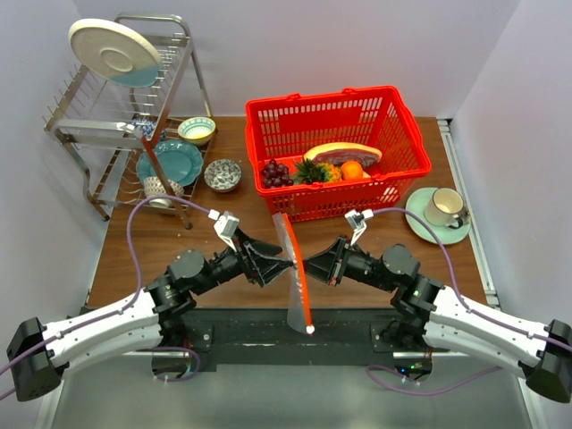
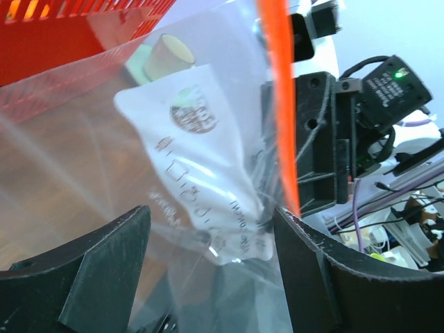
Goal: Place the food in the zip-top bag and seal the zipper
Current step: Open the zipper of the food storage bag.
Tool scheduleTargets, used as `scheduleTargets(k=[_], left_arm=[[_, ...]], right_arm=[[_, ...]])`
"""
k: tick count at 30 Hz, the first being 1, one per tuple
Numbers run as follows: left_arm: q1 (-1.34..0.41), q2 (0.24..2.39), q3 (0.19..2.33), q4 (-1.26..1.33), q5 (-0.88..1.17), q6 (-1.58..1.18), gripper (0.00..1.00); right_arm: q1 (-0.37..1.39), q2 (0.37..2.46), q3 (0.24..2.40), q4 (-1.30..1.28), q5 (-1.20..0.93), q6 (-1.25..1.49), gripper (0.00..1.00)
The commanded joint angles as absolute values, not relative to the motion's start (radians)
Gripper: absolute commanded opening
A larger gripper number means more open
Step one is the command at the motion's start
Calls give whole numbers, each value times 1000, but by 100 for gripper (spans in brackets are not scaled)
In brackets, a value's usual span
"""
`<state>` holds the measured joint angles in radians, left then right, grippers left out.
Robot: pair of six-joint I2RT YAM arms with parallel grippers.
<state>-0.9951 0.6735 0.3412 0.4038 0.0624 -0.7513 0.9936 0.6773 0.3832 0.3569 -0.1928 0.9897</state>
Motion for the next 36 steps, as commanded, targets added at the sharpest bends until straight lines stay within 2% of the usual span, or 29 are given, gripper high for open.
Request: scheduleTargets(k=[1,9,11,14,15,16,17,19,20,22,30,36], left_arm=[[-992,670,348,515,97,-769,77],[-991,672,345,523,83,-756,78],[-991,684,344,537,90,-756,76],[-991,709,342,558,103,-756,64],[-991,715,341,566,103,-756,54],[-991,715,339,569,101,-758,49],[-992,712,339,574,97,-756,37],[-991,706,330,591,95,-755,24],[-991,697,327,594,92,-755,11],[-991,692,325,592,92,-753,0],[-992,687,328,546,100,-756,0],[-991,664,330,480,91,-752,0]], right_arm=[[993,680,400,402,-218,996,0],[994,698,402,391,-221,991,0],[993,707,405,391,-225,989,0],[993,719,413,396,-233,986,0],[994,726,416,396,-235,985,0],[994,727,417,396,-236,983,0],[993,727,419,396,-239,982,0],[996,729,416,393,-241,980,0],[993,727,416,387,-241,980,0],[993,721,414,379,-239,979,0],[992,628,402,307,-164,963,0],[994,525,449,141,-81,902,0]])
